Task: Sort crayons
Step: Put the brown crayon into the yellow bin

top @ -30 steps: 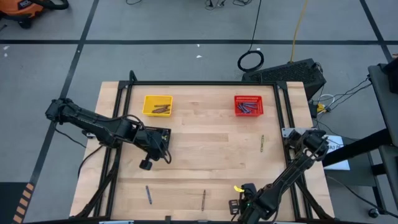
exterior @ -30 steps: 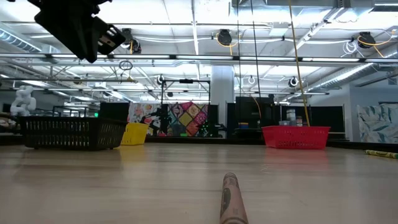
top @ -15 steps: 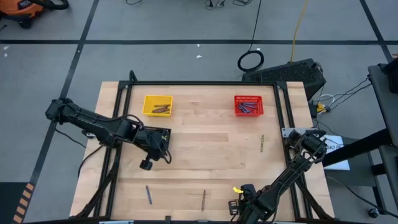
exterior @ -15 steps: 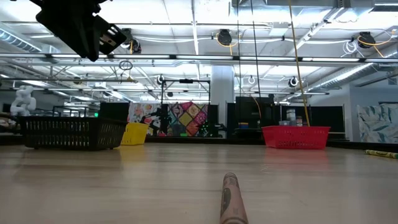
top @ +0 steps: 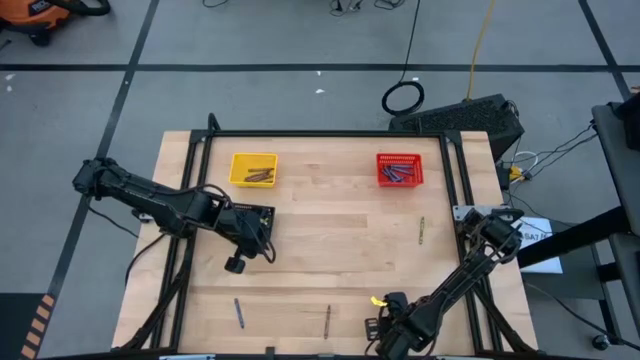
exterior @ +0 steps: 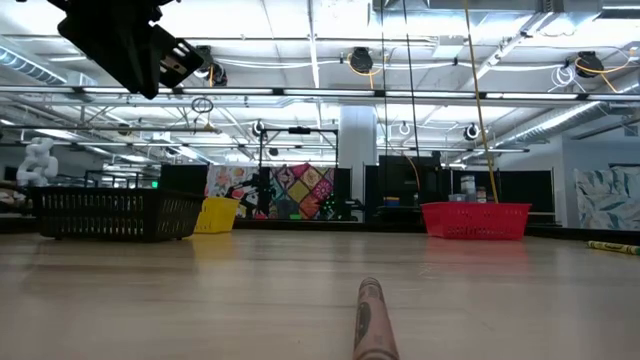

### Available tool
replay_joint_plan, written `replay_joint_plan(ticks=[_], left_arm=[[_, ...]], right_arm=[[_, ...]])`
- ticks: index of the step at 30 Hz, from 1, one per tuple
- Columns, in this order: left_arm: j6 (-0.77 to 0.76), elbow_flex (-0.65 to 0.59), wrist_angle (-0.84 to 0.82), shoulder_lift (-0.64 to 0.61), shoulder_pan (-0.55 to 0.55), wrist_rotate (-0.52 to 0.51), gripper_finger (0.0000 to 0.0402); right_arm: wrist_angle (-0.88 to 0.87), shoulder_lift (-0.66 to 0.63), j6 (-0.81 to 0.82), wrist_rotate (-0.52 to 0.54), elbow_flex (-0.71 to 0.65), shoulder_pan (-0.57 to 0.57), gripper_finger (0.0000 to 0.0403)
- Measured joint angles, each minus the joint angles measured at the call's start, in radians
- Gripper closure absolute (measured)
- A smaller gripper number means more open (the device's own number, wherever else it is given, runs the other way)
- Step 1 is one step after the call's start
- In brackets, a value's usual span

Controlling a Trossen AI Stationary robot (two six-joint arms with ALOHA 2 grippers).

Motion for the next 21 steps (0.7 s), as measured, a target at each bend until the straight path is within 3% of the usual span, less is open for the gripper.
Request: replay_joint_plan(ticks=[5, 15, 21], left_arm=[[0.0, 0.0, 0.0, 0.0, 0.0, 0.0, 0.0349], [0.0, 0.0, -0.001, 0.0, 0.0, 0.0, 0.0349], [0.0, 0.0, -0.001, 0.0, 0.0, 0.0, 0.0349]], right_arm=[[-0.006, 0.026, -0.02, -0.034, 0.0, 0.0, 0.033], [-0.009, 0.032, -0.09, 0.005, -0.002, 0.006, 0.0331], [-0.015, 0.032, -0.094, 0.005, -0.003, 0.006, 0.0371]])
